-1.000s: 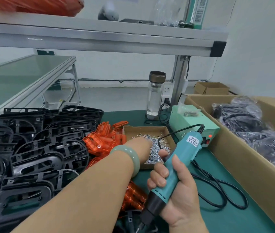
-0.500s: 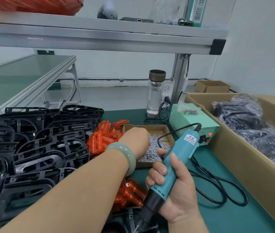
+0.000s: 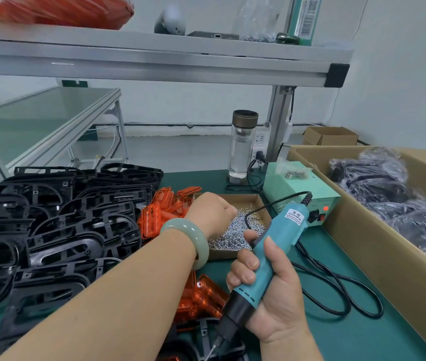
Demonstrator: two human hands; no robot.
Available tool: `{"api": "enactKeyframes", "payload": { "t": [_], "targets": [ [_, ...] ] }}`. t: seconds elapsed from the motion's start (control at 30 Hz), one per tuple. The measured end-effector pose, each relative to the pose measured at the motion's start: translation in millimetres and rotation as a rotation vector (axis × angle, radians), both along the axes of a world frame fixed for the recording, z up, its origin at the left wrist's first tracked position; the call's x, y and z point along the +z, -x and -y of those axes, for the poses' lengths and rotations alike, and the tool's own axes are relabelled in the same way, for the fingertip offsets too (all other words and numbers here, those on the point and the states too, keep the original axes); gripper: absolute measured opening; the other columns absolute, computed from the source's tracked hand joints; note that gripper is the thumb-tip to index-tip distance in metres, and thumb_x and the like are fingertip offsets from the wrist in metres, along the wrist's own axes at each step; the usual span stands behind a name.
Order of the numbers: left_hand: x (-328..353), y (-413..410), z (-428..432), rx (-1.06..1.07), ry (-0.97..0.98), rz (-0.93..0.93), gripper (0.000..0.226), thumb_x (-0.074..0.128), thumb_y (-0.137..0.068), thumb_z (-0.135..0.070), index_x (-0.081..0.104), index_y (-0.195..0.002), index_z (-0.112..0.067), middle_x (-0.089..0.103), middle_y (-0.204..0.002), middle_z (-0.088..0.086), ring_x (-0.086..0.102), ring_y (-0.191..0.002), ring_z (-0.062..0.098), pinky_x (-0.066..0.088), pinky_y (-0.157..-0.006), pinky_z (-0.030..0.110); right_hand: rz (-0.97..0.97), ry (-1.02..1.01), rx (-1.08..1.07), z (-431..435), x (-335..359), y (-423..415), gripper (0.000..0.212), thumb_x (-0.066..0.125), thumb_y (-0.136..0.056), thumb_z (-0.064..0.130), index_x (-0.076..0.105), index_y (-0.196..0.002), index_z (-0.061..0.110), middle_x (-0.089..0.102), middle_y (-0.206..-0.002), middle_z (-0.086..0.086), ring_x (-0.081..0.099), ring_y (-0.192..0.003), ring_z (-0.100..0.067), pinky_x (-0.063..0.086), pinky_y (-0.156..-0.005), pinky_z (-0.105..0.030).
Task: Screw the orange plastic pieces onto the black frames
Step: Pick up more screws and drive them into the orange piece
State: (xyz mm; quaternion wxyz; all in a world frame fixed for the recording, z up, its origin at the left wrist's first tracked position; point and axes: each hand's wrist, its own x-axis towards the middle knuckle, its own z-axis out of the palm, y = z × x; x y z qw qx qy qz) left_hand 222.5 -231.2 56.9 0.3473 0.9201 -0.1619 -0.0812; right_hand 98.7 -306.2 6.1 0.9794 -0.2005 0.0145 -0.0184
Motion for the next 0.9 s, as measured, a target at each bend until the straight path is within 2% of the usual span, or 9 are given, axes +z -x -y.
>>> {"api": "enactKeyframes", "payload": {
  "t": [0.1,0.17,0.27,0.43,0.63,0.8,0.9],
  "targets": [
    [-0.6,-0.8,0.7,0.016,0.12,-0.108,0.02,0.051,-0.092,-0.014,0.058,-0.073,-0.016,0.054,-0.072,0.006,0.044,-0.067,0.019,0.046,-0.066,0.033,0.0,0.002,-0.002,0.3,-0.2,-0.6,0.057,0.098,-0.038,0.025,0.072,-0.086,0.009,0.043,-0.055,0.0,0.043,-0.039,-0.011,0.044,-0.041,-0.026],
    [-2.5,-0.8,0.8,0.066,0.268,-0.187,0.024,0.053,-0.092,-0.011,0.063,-0.07,-0.014,0.06,-0.068,0.005,0.052,-0.059,0.017,0.048,-0.061,0.025,0.0,0.001,-0.002,0.4,-0.1,-0.9,0.058,0.098,-0.038,0.024,0.071,-0.087,0.009,0.043,-0.055,0.0,0.043,-0.038,-0.012,0.044,-0.041,-0.027],
    [-0.8,3.1,-0.1,0.128,0.441,-0.272,0.028,0.051,-0.089,0.001,0.065,-0.073,-0.017,0.063,-0.063,0.003,0.055,-0.047,0.005,0.047,-0.047,0.013,0.002,0.0,-0.001,0.5,-0.7,-0.8,0.059,0.098,-0.038,0.024,0.07,-0.088,0.009,0.043,-0.054,0.0,0.043,-0.038,-0.012,0.044,-0.041,-0.027],
    [0.0,9.4,-4.7,0.161,0.541,-0.264,0.027,0.056,-0.082,0.004,0.068,-0.074,-0.019,0.064,-0.064,0.004,0.057,-0.053,0.007,0.049,-0.051,0.013,0.009,0.002,0.007,0.6,-1.2,-0.8,0.059,0.098,-0.039,0.025,0.069,-0.088,0.009,0.042,-0.055,0.0,0.043,-0.038,-0.011,0.044,-0.042,-0.026],
    [3.9,26.8,-24.1,0.141,0.84,-0.302,0.018,0.056,-0.086,0.006,0.069,-0.086,-0.007,0.064,-0.065,0.007,0.055,-0.055,0.011,0.049,-0.051,0.013,0.013,-0.009,-0.007,0.3,0.9,-0.1,0.062,0.098,-0.039,0.023,0.065,-0.09,0.01,0.042,-0.055,0.001,0.044,-0.039,-0.011,0.044,-0.042,-0.025],
    [10.1,54.1,-65.4,0.114,0.892,-0.254,0.024,0.065,-0.079,0.006,0.068,-0.09,-0.015,0.068,-0.067,0.001,0.06,-0.057,0.009,0.049,-0.053,0.016,0.024,-0.016,-0.008,-2.1,2.8,1.3,0.062,0.098,-0.039,0.023,0.064,-0.09,0.011,0.042,-0.055,0.003,0.043,-0.039,-0.009,0.044,-0.043,-0.023],
    [8.7,78.3,-96.4,0.122,0.938,-0.23,0.018,0.068,-0.078,0.003,0.074,-0.081,-0.014,0.069,-0.067,0.003,0.061,-0.059,0.01,0.049,-0.053,0.016,0.031,-0.025,-0.014,-4.5,4.1,2.8,0.064,0.098,-0.038,0.023,0.064,-0.091,0.012,0.043,-0.055,0.004,0.044,-0.04,-0.008,0.044,-0.043,-0.022]
  ]
}}
